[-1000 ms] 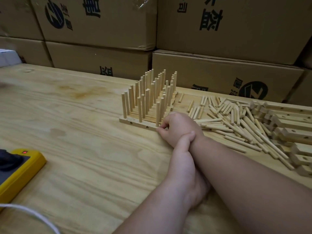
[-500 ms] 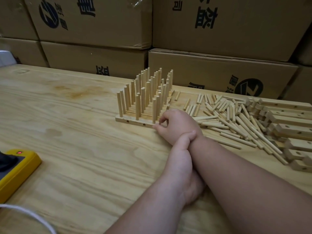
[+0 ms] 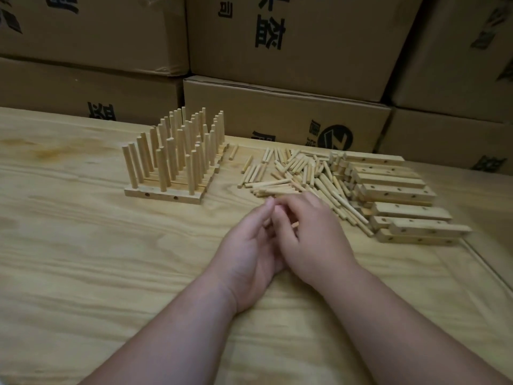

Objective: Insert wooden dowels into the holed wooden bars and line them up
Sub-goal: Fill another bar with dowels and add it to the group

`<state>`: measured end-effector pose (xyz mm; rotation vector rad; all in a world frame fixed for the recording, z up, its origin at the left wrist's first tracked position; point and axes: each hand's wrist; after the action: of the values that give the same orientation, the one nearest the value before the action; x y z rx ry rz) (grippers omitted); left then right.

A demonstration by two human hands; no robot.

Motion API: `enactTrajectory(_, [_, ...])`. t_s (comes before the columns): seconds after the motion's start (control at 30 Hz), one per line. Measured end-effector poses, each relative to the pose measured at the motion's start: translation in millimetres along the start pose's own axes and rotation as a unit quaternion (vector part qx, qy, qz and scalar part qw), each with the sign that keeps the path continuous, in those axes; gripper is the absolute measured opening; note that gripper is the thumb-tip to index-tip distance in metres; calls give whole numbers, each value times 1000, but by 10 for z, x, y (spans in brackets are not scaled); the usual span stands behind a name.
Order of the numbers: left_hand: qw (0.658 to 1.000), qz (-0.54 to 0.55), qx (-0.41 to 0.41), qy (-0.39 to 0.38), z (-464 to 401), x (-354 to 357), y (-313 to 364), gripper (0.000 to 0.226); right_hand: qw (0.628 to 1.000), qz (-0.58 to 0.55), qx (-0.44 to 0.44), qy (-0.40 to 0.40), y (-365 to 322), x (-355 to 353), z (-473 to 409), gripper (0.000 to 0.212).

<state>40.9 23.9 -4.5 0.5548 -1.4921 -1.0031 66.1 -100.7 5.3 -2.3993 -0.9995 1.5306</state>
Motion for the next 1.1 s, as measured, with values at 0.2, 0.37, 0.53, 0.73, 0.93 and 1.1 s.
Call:
enactTrajectory(0.2, [999,31,16,17,15,50,-11,49,981,65,152,105,622,-541,268,34])
enactTrajectory(0.37, [999,42,18,14,4,19,-17,45,944,97,301,93,981,-863,255,37])
enactTrajectory(0.53, [999,37,26,9,-29,-15,-41,44,929,62,358,63,1067,-833,259,41])
enactTrajectory(0.73, [999,32,21,8,-10,0,-32,41,934,58,349,45,1055,-821,255,44])
enactTrajectory(0.93, [999,31,20,9,0,6,-28,42,933,62,343,88,1092,-769,230,34])
enactTrajectory(1.1, [999,39,21,11,2,7,-31,43,937,45,290,190,1016,-755,211,32])
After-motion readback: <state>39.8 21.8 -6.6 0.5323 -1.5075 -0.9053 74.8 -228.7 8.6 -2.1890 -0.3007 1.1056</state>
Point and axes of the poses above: each hand's wrist, its own z-axis away from the middle knuckle, its own x-axis out of the palm, y = z × x, and after that the axes turned 2 degrees about -y, right-handed
